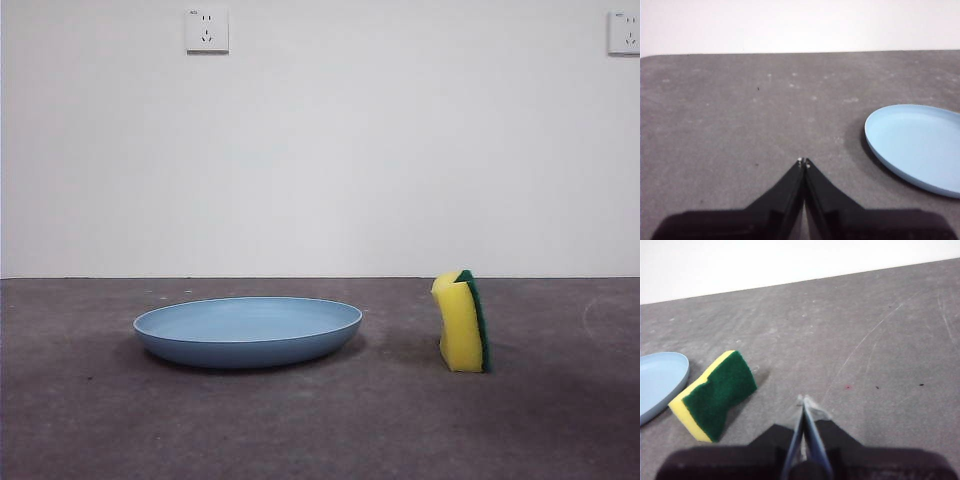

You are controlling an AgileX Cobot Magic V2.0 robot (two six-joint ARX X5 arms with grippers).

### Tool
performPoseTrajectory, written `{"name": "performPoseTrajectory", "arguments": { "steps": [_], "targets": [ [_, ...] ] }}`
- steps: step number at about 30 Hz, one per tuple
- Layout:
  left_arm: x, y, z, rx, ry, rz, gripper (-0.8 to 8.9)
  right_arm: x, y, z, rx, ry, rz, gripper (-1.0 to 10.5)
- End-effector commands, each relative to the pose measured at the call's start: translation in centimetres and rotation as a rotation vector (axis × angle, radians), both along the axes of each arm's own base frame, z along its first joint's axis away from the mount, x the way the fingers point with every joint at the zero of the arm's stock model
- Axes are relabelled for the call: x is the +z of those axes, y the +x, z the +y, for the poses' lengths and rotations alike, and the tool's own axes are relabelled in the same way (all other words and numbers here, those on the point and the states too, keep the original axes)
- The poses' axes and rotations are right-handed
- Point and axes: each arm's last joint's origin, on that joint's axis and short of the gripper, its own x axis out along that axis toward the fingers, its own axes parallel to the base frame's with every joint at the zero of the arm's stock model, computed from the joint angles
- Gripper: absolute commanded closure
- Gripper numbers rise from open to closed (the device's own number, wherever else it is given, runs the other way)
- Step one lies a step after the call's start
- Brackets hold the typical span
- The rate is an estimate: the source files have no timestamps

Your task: Pick up the plate,pick up the cloth,clean the plate with the cloth

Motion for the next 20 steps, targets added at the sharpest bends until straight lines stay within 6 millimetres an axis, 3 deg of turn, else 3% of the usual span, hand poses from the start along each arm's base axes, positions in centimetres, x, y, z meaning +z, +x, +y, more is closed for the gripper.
{"name": "performPoseTrajectory", "arguments": {
  "steps": [1,11,20],
  "targets": [
    [-0.2,0.1,0.0,0.008,-0.017,-0.011,8.18,-0.5,0.1,0.0,-0.016,0.081,0.026,9.5],
    [0.7,0.1,0.1,0.06,-0.138,0.07,8.19,1.9,0.0,0.0,-0.053,0.237,0.115,9.6],
    [6.0,1.5,0.1,0.06,-0.161,0.167,8.2,7.1,1.0,0.1,-0.067,0.224,0.237,9.6]
  ]
}}
